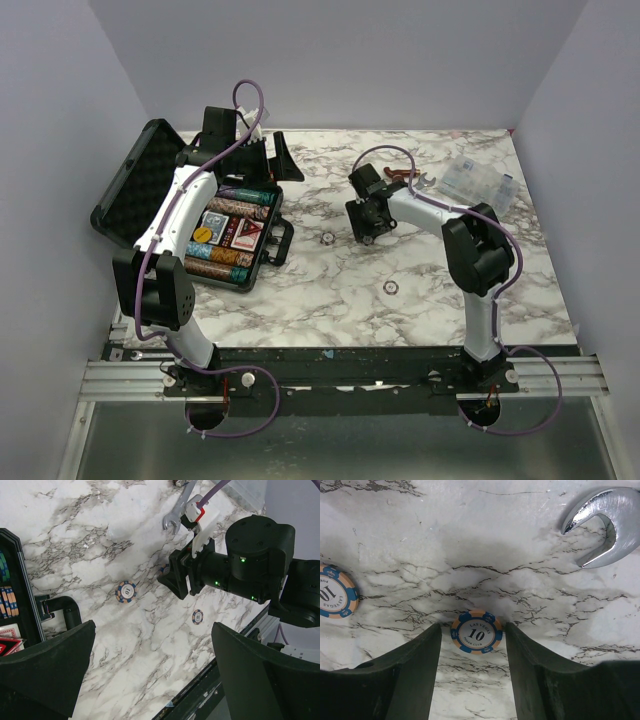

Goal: Pack up texas hold em set

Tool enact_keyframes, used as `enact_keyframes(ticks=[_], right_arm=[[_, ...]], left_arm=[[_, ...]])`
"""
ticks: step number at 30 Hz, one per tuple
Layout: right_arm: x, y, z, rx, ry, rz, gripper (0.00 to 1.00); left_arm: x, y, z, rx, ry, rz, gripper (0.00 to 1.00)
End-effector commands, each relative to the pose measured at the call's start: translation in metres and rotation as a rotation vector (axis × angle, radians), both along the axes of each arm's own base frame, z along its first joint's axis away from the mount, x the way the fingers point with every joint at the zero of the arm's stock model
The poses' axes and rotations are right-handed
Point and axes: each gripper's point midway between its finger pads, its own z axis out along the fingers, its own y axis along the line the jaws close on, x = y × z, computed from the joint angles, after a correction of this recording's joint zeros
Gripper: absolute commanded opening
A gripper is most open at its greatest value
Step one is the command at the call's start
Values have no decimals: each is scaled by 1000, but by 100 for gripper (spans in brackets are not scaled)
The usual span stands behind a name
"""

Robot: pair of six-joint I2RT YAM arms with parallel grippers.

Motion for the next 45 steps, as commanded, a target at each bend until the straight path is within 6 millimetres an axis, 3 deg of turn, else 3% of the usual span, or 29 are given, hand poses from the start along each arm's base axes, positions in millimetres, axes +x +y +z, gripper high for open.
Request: enact_keyframes(ticks=[1,12,29,39,41,44,45], right_arm=[[-32,-13,-36,-66,123,12,54],[-30,-15,-30,-80,107,10,43],[3,14,21,67,-49,3,36],[10,31,34,116,-65,21,36],[9,28,33,89,-55,18,40],[3,21,30,50,-39,25,58],[-1,17,26,26,-13,35,60]], left_arm=[[-1,-2,5,-22,-7,-21,99],[-1,-1,4,-14,-13,-14,99],[0,-2,1,-10,-1,-19,99],[1,-1,1,0,-7,-12,98],[1,-1,0,-1,-3,-14,98],[1,-2,-1,-7,3,-17,98],[1,-2,0,-9,2,-19,98]])
